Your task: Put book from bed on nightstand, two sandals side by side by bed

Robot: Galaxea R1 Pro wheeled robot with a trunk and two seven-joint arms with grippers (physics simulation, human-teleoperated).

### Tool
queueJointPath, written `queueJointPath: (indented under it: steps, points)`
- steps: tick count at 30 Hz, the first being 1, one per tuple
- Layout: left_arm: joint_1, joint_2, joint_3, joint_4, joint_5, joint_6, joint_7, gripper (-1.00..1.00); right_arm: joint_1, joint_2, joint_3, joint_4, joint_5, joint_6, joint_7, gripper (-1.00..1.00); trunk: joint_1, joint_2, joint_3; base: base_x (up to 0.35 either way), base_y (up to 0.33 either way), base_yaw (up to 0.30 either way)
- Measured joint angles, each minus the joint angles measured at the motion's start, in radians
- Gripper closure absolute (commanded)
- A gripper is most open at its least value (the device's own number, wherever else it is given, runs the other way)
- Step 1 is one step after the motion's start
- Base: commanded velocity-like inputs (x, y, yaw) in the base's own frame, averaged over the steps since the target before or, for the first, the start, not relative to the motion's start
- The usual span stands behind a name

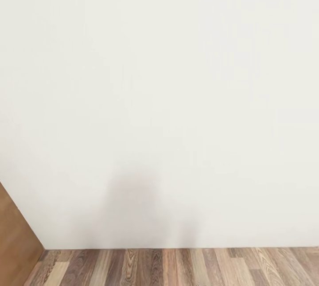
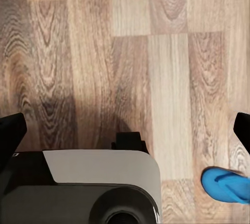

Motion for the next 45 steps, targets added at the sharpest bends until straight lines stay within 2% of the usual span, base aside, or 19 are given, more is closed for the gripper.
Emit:
queueJointPath:
  steps: [8,31,45]
  points:
    - [0.0,0.0,0.001,0.001,0.002,0.001,0.0,-1.0,0.0,0.0,0.0,0.0,0.0,0.0,0.0,-1.0,0.0,0.0,0.0,0.151,0.07,-0.067]
    - [0.0,0.0,0.002,0.001,0.002,0.001,0.0,-1.0,0.0,0.0,0.0,0.0,0.0,0.0,0.0,-1.0,-0.001,0.0,0.0,0.294,0.032,-0.007]
    - [0.0,0.0,0.0,0.001,0.0,-0.001,0.0,-1.0,-0.001,0.0,0.0,0.0,-0.001,0.0,0.0,-1.0,0.0,0.0,0.0,0.04,0.0,-0.196]
